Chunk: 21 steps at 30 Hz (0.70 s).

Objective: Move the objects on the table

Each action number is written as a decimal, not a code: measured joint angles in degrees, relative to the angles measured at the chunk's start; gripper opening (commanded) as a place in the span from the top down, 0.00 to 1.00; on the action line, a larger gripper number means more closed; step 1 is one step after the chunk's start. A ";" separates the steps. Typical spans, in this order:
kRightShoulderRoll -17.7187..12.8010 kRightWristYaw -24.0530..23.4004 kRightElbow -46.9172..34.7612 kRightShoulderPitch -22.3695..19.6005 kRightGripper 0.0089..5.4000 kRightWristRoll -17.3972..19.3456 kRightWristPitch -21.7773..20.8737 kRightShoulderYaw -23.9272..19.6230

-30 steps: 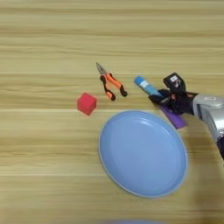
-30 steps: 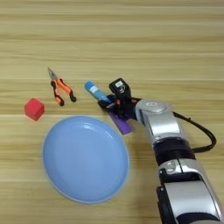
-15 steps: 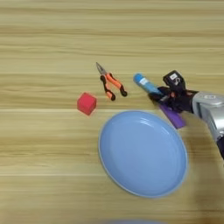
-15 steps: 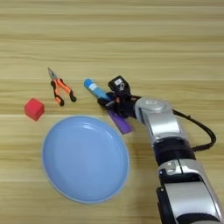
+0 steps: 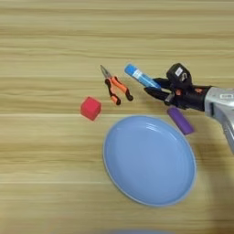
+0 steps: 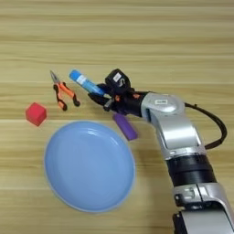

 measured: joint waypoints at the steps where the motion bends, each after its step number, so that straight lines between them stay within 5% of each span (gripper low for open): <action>1: -0.42 1.01 -0.69 0.61 0.74 0.37 -0.45 0.23; 10: -3.95 10.90 -6.37 5.76 0.74 2.96 -4.14 1.61; 21: -6.21 16.85 -6.99 9.41 0.74 2.54 -6.16 4.89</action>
